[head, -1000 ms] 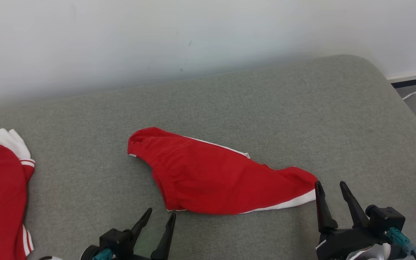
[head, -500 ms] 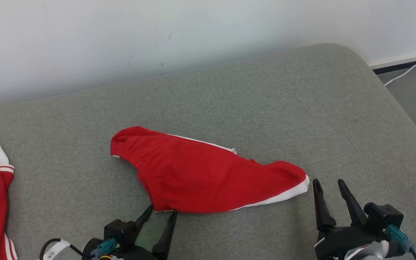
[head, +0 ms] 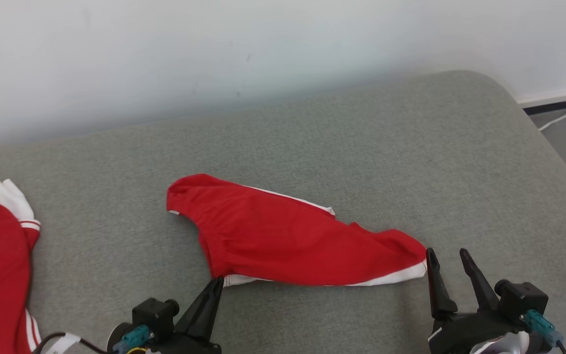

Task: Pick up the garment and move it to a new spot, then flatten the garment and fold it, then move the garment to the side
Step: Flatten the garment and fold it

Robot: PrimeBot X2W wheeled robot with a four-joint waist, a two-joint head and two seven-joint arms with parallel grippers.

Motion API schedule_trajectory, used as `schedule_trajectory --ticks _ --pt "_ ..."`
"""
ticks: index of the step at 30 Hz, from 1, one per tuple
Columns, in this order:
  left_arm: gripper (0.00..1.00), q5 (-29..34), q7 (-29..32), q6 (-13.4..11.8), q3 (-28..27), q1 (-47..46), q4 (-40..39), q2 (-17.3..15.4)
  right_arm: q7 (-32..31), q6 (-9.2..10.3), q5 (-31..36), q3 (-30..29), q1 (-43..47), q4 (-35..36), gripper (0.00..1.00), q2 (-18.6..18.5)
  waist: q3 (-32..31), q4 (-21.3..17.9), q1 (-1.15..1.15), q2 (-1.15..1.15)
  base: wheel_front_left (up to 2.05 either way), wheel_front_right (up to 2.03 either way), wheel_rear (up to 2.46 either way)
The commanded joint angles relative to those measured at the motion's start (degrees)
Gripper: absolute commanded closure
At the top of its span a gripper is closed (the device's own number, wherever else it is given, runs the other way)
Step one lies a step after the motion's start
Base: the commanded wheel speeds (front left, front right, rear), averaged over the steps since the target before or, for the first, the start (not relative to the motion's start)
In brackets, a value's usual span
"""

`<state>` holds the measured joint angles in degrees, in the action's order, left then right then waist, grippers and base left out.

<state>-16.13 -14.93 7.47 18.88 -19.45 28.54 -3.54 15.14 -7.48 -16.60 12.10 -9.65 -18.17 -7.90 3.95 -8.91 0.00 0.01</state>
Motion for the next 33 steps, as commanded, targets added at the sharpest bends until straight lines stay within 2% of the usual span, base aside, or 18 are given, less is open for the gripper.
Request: schedule_trajectory --ticks 1,6,14,23,33 --pt "1.00 -0.3 -0.1 -0.1 -0.2 1.9 -1.1 -0.6 0.2 -0.02 -0.1 0.0 0.9 -0.1 0.00 -0.1 -0.7 1.1 0.00 -0.01 0.00 0.00 0.00" --pt "1.00 0.7 -0.2 -0.1 -0.5 5.5 -6.9 -2.1 0.2 -0.02 -0.3 -0.5 1.8 -0.2 0.00 -0.1 -1.5 3.6 0.00 -0.01 0.00 0.00 0.00" --pt "1.00 -0.2 1.8 -0.6 -0.7 9.8 -10.9 -5.3 0.2 -0.02 -0.1 -1.1 2.3 -0.5 0.00 0.6 -2.0 7.6 0.00 -0.01 0.00 0.00 0.00" --pt "1.00 -1.0 3.4 -2.0 -2.3 12.2 -8.4 -7.5 0.2 -0.02 0.1 -0.4 1.8 -1.5 0.00 0.7 -2.3 8.1 0.00 -0.01 0.00 0.00 0.00" --pt "1.00 -1.1 2.4 -2.8 -1.8 10.6 -2.5 -7.0 -0.1 -0.02 -1.0 0.7 1.2 -4.7 0.00 -0.1 -2.3 8.2 0.00 -0.01 0.00 0.00 0.00"
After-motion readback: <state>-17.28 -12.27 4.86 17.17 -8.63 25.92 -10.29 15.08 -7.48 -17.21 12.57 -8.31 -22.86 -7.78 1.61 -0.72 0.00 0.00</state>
